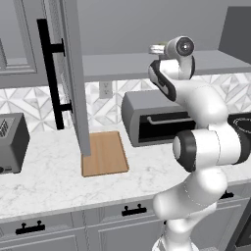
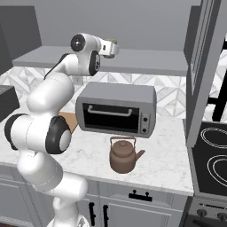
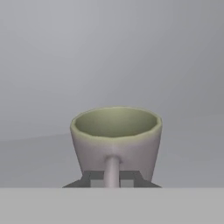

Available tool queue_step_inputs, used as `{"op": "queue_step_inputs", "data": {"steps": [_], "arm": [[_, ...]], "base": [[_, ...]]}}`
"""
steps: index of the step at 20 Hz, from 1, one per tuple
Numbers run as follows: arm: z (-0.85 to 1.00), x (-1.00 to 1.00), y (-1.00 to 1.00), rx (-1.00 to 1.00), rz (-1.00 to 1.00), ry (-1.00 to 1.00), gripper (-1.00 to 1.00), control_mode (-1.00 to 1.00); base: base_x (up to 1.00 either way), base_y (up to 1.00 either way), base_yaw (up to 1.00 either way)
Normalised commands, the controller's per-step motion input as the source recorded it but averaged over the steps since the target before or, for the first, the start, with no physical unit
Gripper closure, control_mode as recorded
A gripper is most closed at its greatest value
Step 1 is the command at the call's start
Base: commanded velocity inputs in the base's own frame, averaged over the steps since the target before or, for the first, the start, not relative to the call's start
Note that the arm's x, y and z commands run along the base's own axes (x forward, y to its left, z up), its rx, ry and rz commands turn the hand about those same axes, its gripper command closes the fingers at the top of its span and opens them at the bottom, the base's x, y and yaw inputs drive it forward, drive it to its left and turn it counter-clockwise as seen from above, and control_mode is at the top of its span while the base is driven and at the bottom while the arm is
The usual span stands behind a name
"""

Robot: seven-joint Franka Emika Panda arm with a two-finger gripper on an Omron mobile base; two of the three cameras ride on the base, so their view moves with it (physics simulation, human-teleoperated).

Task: Pick the kettle from the counter and place it on the tray. Then pick the mug from the cabinet and place it on the tray. Then close the cabinet doors.

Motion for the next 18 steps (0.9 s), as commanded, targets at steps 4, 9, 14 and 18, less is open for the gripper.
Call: {"op": "queue_step_inputs", "data": {"steps": [4, 9, 14, 18], "arm": [[0.00, 0.00, 0.00, 0.00, 0.00, 0.00, 1.00, -1.00], [0.00, -0.04, -0.01, 0.00, 0.00, 0.00, 1.00, -1.00], [-0.02, -0.38, 0.01, 0.01, 0.00, -0.03, 1.00, -1.00], [-0.06, -0.77, 0.18, 0.01, -0.01, -0.11, 1.00, -1.00]], "base": [[0.00, 0.00, 0.00], [0.00, 0.00, 0.00], [0.00, 0.00, 0.00], [0.00, 0.00, 0.00]]}}
